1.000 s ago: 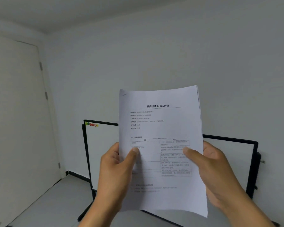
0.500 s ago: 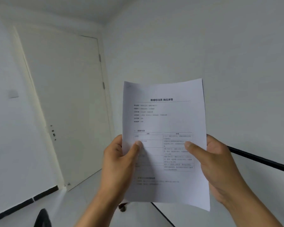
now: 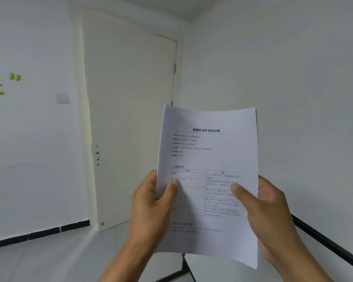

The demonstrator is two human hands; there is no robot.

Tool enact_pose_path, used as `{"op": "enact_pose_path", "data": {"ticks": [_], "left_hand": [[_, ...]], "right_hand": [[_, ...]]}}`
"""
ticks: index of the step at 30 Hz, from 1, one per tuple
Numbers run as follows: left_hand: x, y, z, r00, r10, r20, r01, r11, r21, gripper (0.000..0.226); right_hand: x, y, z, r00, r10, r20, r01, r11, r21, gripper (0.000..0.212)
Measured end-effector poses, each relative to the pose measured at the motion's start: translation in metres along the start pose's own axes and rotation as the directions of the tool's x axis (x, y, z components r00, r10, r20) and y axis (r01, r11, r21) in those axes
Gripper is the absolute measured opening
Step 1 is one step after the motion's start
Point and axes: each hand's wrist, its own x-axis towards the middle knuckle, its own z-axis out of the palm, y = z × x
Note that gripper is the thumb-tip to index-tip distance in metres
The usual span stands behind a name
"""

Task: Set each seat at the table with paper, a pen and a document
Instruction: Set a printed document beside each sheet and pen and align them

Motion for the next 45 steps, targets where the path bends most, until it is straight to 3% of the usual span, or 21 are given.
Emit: {"op": "enact_pose_path", "data": {"ticks": [9, 17, 27, 34, 40, 45], "left_hand": [[0.122, -0.048, 0.008, 0.992, -0.019, -0.123, 0.032, 0.994, 0.101, 0.01], [0.235, -0.11, 0.017, 0.943, 0.024, -0.332, 0.057, 0.971, 0.231, 0.013], [0.333, -0.16, -0.033, 0.815, 0.09, -0.573, 0.139, 0.928, 0.345, 0.015], [0.415, -0.218, -0.114, 0.762, 0.045, -0.646, 0.167, 0.95, 0.262, 0.017], [0.499, -0.265, -0.242, 0.705, 0.061, -0.707, 0.135, 0.966, 0.218, 0.014], [0.557, -0.268, -0.345, 0.653, 0.091, -0.752, 0.156, 0.955, 0.251, 0.012]], "right_hand": [[0.144, 0.044, 0.064, 0.991, -0.005, 0.133, -0.012, 0.992, 0.123, 0.026], [0.306, 0.115, 0.143, 0.948, 0.01, 0.317, -0.072, 0.98, 0.185, 0.017], [0.415, 0.14, 0.28, 0.807, -0.008, 0.591, -0.151, 0.964, 0.219, 0.025], [0.467, 0.165, 0.413, 0.765, -0.003, 0.644, -0.142, 0.975, 0.173, 0.02], [0.498, 0.165, 0.583, 0.711, -0.009, 0.704, -0.097, 0.989, 0.11, 0.017], [0.513, 0.151, 0.717, 0.658, -0.014, 0.753, -0.071, 0.994, 0.081, 0.013]]}}
